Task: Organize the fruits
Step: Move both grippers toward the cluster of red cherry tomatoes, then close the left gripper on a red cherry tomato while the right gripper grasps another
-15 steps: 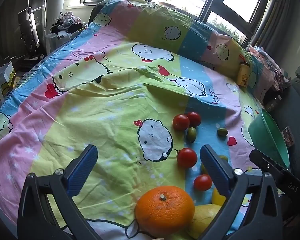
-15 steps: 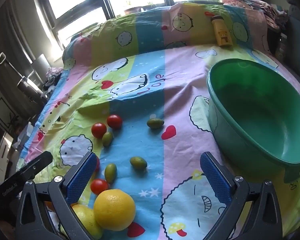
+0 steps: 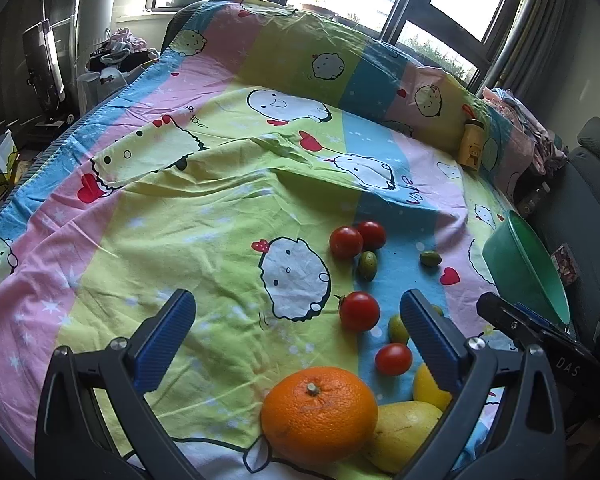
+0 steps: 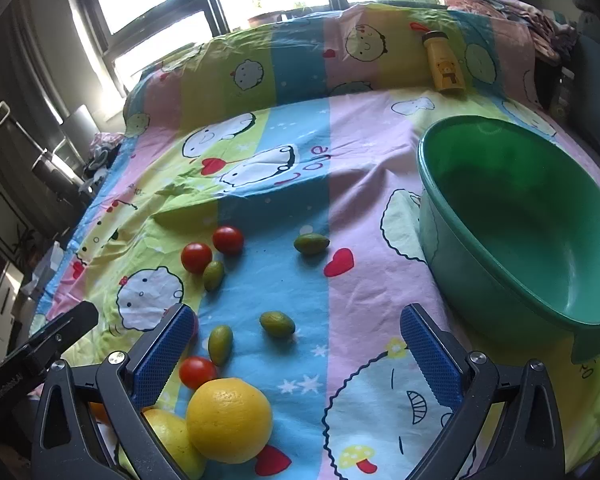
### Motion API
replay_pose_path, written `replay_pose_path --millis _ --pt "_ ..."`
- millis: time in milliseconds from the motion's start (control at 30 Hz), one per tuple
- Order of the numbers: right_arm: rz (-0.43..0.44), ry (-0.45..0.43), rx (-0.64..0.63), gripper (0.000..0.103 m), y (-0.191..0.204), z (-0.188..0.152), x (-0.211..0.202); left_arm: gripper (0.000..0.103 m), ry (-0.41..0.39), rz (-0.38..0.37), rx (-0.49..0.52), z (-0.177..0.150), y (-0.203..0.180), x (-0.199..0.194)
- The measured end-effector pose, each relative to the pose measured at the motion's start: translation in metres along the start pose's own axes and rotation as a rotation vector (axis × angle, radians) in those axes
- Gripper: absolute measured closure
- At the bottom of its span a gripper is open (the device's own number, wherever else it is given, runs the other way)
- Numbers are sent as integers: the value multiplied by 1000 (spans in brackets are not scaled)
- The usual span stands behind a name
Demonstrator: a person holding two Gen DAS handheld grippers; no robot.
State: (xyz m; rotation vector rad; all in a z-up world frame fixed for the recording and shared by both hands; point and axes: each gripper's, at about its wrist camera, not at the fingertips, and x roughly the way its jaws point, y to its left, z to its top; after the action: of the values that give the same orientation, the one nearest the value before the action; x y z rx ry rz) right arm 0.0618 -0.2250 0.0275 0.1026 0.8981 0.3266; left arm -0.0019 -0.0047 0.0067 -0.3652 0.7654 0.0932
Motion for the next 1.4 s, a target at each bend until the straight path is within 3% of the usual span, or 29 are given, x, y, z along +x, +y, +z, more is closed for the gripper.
replay_pose_path --millis 233,500,900,1067,1233,1400 --pt "3 0 1 1 0 0 0 1 93 -4 0 0 -3 3" --pt "8 0 1 1 0 1 -1 1 46 -34 12 -2 -6 3" --pt "18 1 -5 1 4 0 -5 5 72 -22 40 -5 -9 -1" --pt "91 2 8 1 6 0 -10 9 83 -36 38 -5 -9 -2" --pt "205 37 48 15 8 3 -8 21 122 -57 42 -1 -14 3" --pt "317 138 117 50 9 23 2 30 157 -103 65 25 -26 5"
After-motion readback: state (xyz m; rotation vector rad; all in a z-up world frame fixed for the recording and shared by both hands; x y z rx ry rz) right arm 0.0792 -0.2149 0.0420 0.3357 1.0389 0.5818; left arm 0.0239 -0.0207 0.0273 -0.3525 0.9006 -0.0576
